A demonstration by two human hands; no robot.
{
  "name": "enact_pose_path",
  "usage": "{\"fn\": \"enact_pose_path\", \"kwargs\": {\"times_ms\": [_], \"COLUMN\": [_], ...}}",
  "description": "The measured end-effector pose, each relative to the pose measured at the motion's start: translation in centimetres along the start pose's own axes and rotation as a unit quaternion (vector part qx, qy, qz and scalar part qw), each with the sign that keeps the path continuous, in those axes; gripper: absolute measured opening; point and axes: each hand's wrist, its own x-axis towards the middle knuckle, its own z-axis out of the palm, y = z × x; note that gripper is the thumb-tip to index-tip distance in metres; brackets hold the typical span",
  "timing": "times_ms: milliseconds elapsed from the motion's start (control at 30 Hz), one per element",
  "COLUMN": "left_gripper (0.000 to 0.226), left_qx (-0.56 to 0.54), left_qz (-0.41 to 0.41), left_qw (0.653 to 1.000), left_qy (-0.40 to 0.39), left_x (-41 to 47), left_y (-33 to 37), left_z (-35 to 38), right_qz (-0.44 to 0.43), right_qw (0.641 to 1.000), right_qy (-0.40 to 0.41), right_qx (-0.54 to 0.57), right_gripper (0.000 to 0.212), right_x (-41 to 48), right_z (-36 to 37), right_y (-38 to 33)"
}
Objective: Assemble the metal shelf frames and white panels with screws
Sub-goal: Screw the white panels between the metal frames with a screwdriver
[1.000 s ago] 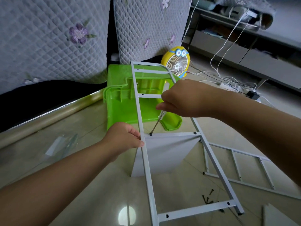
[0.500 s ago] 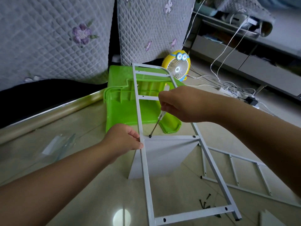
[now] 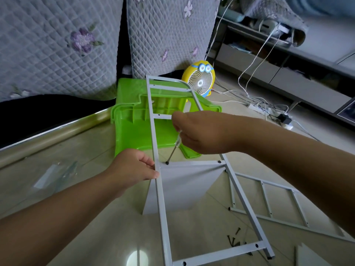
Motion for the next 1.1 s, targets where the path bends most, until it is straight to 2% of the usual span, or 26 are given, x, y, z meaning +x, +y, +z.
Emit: {"fn": "enact_pose_path", "kwargs": {"times_ms": [100, 267, 367, 433, 533, 633, 767, 900, 1033, 1100], "left_gripper": [0.022, 0.021, 0.020, 0.019, 0.019, 0.019, 0.017, 0.017, 0.018, 0.018], "left_qx": [0.000, 0.013, 0.015, 0.014, 0.019, 0.029, 0.063, 0.076, 0.107, 0.091], "left_qz": [0.002, 0.007, 0.013, 0.016, 0.013, 0.010, 0.000, -0.007, -0.002, -0.012], "left_qw": [1.000, 1.000, 1.000, 1.000, 1.000, 1.000, 0.998, 0.997, 0.994, 0.996], "left_qy": [-0.002, -0.001, 0.006, 0.011, 0.011, 0.006, 0.008, 0.009, 0.015, 0.015], "left_x": [0.0, -0.1, 0.0, 0.0, 0.1, 0.0, -0.1, -0.1, 0.0, 0.1], "left_y": [0.1, 0.2, 0.0, 0.0, 0.1, 0.3, 0.9, 1.1, 1.0, 0.9], "left_z": [0.0, 0.0, 0.1, 0.2, 0.2, 0.1, 0.0, -0.2, 0.1, 0.1], "right_qz": [-0.034, -0.066, 0.000, 0.061, 0.084, 0.036, -0.036, -0.081, -0.101, -0.112], "right_qw": [0.999, 0.995, 0.992, 0.987, 0.985, 0.993, 0.999, 0.987, 0.953, 0.940], "right_qy": [0.006, 0.070, 0.067, 0.062, 0.067, 0.057, -0.010, -0.011, -0.037, -0.038], "right_qx": [-0.009, -0.036, -0.105, -0.136, -0.139, -0.100, -0.038, -0.136, -0.283, -0.321], "right_gripper": [0.010, 0.025, 0.045, 0.048, 0.045, 0.019, 0.017, 0.017, 0.018, 0.020], "right_x": [0.5, 0.4, -0.1, -0.1, 0.3, 0.8, 0.6, 1.0, 0.7, 0.7], "right_z": [-0.1, -0.2, 0.5, 1.0, 1.0, 0.8, -0.3, -0.9, -1.1, -1.3], "right_y": [0.3, 0.7, 0.5, 0.3, 0.2, 0.5, 0.9, 0.6, 0.5, 0.4]}}
